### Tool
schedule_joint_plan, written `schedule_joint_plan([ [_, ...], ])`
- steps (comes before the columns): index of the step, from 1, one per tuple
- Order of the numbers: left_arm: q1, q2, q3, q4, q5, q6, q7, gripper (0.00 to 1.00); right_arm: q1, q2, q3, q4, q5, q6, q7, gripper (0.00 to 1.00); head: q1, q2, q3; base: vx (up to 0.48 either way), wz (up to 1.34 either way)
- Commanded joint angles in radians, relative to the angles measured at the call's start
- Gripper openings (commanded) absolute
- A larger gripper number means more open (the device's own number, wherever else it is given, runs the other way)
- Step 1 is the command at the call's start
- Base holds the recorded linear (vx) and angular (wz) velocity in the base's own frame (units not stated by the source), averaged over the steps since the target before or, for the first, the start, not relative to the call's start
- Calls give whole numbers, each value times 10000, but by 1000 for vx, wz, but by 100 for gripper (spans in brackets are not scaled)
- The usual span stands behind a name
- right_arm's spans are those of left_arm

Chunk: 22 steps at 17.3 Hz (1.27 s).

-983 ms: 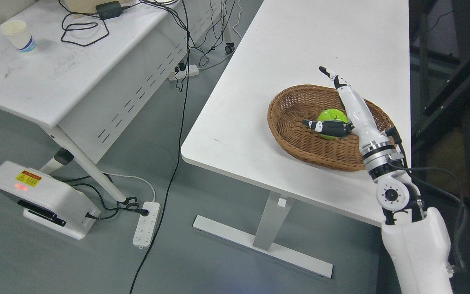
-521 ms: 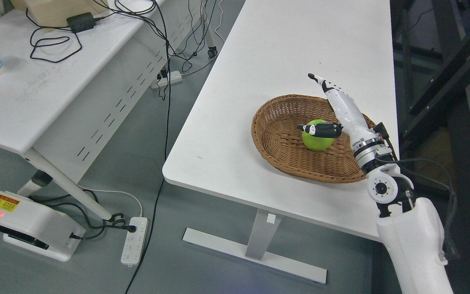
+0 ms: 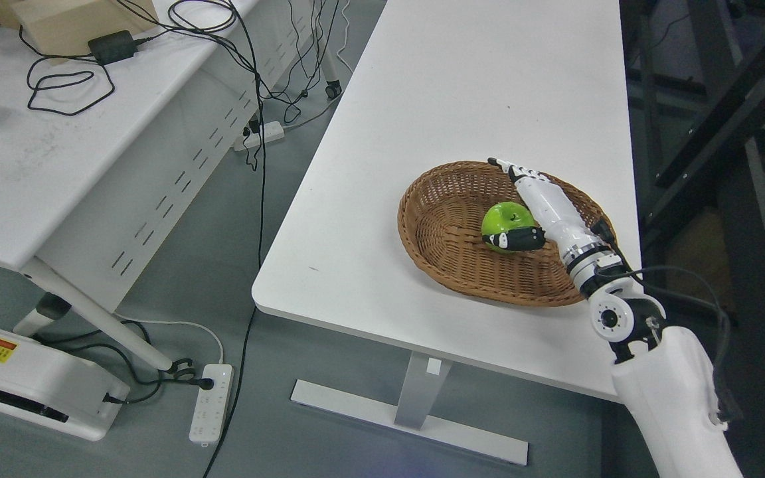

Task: Place green apple on left shelf middle layer
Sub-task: 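Close the right hand fingers around the green apple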

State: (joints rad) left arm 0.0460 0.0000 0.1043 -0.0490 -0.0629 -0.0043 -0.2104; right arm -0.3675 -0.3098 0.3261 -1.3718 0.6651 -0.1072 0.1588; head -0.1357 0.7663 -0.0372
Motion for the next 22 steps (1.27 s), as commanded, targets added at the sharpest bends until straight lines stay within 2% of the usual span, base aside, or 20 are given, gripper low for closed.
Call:
schedule_joint_plan([
  [1,0,175,0,-1,0,-3,2,100,-99,-338,803,710,357,-18,7,100,0,0,0,16,-9],
  [7,0,175,0,-1,0,-3,2,100,-329,-322,927,1139,620,-278,7,98,0,0,0,0,0],
  [11,0,175,0,-1,0,-3,2,100,-467,-323,866,1231,635,-278,-24,88,0,0,0,0,0],
  [15,0,175,0,-1,0,-3,2,100,-467,-338,805,1293,635,-279,-24,55,0,0,0,0,0],
  [17,0,175,0,-1,0,-3,2,100,-452,-338,789,1293,635,-294,-24,32,0,0,0,0,0],
  [19,0,175,0,-1,0,-3,2,100,-421,-444,667,1293,620,-294,-24,27,0,0,0,0,0],
  [20,0,175,0,-1,0,-3,2,100,-391,-521,439,1277,605,-324,-24,19,0,0,0,0,0],
  [21,0,175,0,-1,0,-3,2,100,-360,-537,224,1277,604,-507,7,4,0,0,0,0,0],
  [22,0,175,0,-1,0,-3,2,100,-299,-568,9,1262,513,-554,37,0,0,0,0,0,0],
])
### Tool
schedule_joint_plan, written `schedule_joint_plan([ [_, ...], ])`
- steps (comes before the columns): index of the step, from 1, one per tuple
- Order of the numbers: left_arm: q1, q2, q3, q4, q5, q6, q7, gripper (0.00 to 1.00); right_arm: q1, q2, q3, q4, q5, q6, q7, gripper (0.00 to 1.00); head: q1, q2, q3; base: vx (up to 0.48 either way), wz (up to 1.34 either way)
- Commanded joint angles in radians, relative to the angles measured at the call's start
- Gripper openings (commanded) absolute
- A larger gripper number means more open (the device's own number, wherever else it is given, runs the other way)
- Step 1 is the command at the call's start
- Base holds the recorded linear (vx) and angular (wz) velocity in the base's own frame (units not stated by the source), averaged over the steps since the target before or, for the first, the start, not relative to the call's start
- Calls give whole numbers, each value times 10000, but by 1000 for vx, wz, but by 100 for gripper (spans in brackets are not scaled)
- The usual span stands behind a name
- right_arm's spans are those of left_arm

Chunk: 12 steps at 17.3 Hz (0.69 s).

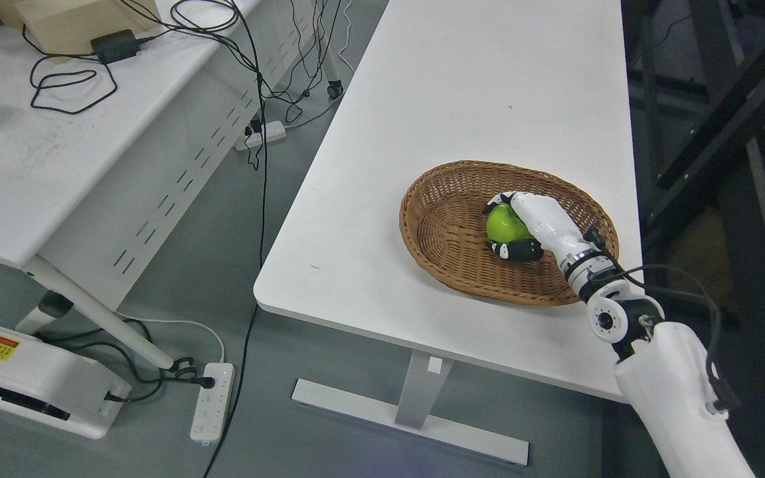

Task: Place green apple on left shelf middle layer
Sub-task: 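Close the right hand fingers around the green apple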

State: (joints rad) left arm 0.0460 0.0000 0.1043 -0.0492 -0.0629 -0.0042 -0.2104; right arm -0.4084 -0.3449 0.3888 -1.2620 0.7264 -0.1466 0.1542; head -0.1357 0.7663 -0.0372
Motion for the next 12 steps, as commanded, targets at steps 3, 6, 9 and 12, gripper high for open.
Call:
schedule_joint_plan([
  [3,0,175,0,1,0,-4,2,100,416,-294,-1873,-65,-375,-190,1015,0,0,0,0,0,0],
  [6,0,175,0,1,0,-4,2,100,800,-233,-3394,-1166,-1735,-252,2259,0,0,0,0,0,0],
  [9,0,175,0,1,0,-4,2,100,1137,-264,-3703,-1492,-2201,-252,2247,0,0,0,0,0,0],
  [12,0,175,0,1,0,-4,2,100,1505,26,-4240,-1982,-2232,-206,1896,0,0,0,0,0,0],
])
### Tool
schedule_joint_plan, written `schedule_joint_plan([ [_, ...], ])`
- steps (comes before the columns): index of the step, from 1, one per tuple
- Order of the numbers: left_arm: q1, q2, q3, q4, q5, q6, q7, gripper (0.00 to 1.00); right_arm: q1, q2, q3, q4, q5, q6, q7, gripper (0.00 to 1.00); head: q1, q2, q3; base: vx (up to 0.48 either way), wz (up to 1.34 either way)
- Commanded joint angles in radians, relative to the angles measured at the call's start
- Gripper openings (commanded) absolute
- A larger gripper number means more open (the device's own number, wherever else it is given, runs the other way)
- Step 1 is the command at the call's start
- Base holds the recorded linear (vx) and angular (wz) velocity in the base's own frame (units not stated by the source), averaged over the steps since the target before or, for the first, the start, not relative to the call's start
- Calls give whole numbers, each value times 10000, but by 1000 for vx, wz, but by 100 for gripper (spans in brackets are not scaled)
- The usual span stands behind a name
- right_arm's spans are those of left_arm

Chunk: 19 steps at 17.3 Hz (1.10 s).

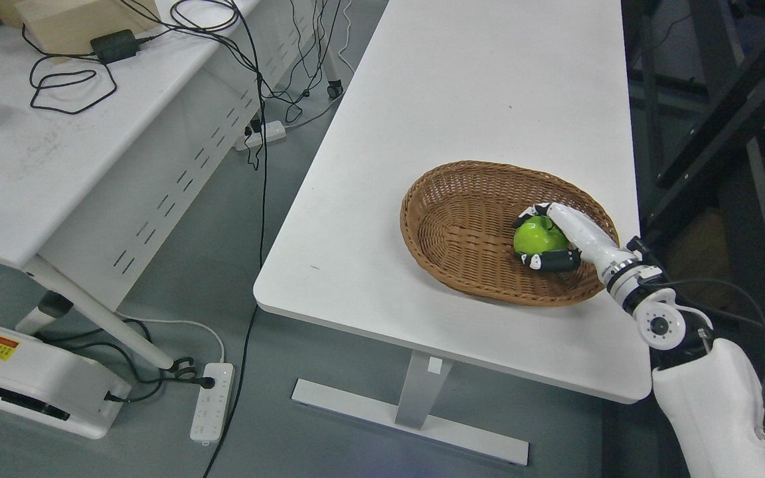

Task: Place green apple on left shelf middle layer
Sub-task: 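Lift the green apple out of the basket with the right hand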

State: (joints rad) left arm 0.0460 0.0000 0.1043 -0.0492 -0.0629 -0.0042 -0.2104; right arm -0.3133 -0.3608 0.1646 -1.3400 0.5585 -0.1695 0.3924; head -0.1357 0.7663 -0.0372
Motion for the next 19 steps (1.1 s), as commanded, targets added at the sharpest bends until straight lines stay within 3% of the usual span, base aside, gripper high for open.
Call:
schedule_joint_plan([
  [1,0,175,0,1,0,-4,2,100,647,309,-2181,-1310,-554,8,-761,0,0,0,0,0,0],
  [10,0,175,0,1,0,-4,2,100,1965,1567,-2889,-2491,-631,-1157,-4534,0,0,0,0,0,0],
  [12,0,175,0,1,0,-4,2,100,2441,1827,-2904,-2844,-631,-1357,-4736,0,0,1,0,0,0],
  [17,0,175,0,1,0,-4,2,100,3559,3420,-3364,-3518,-646,-1373,-4737,0,0,1,0,0,0],
  [19,0,175,0,1,0,-4,2,100,4082,3434,-3319,-3765,-646,-1388,-4798,0,0,0,0,0,0],
])
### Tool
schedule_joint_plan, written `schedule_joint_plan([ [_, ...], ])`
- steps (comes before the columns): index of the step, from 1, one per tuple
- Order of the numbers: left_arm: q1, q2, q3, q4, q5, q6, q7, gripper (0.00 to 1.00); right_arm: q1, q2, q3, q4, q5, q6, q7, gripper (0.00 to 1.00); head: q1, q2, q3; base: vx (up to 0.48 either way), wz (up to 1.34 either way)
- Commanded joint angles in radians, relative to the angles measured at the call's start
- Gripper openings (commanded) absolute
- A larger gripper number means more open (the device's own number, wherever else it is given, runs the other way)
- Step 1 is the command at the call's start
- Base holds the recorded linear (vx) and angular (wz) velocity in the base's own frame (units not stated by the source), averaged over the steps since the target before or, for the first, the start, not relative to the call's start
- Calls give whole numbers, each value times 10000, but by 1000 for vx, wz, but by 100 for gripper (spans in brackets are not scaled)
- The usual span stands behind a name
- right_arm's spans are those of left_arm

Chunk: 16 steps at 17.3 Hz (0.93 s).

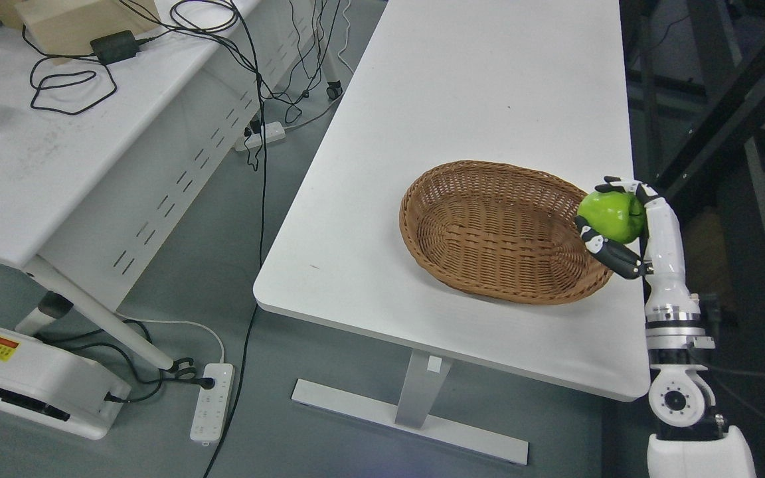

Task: Place green apple on left shelf middle layer
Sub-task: 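Lift the green apple out of the basket with the right hand, then carry the held apple toward the black shelf tray while turning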

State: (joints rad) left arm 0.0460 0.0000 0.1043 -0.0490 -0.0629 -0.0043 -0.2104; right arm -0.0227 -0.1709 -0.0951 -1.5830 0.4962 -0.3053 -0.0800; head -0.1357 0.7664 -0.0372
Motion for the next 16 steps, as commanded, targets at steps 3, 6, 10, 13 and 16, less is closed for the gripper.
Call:
schedule_joint_plan([
  [3,0,175,0,-1,0,-3,2,100,1469,1534,-782,-1381,-54,-30,-886,0,0,0,0,-11,1],
  [6,0,175,0,-1,0,-3,2,100,1668,1534,-1027,-1381,-69,-106,-1193,0,0,0,0,-45,4],
  [10,0,175,0,-1,0,-3,2,100,2006,1534,-1028,-1396,-436,-811,-1394,0,0,0,0,-89,0],
  [13,0,175,0,-1,0,-3,2,100,1991,1534,-951,-1396,-636,-843,-1302,0,0,0,0,-122,-82],
  [16,0,175,0,-1,0,-3,2,100,2007,1534,-722,-1396,-637,-507,-1271,0,0,0,0,-96,-282],
])
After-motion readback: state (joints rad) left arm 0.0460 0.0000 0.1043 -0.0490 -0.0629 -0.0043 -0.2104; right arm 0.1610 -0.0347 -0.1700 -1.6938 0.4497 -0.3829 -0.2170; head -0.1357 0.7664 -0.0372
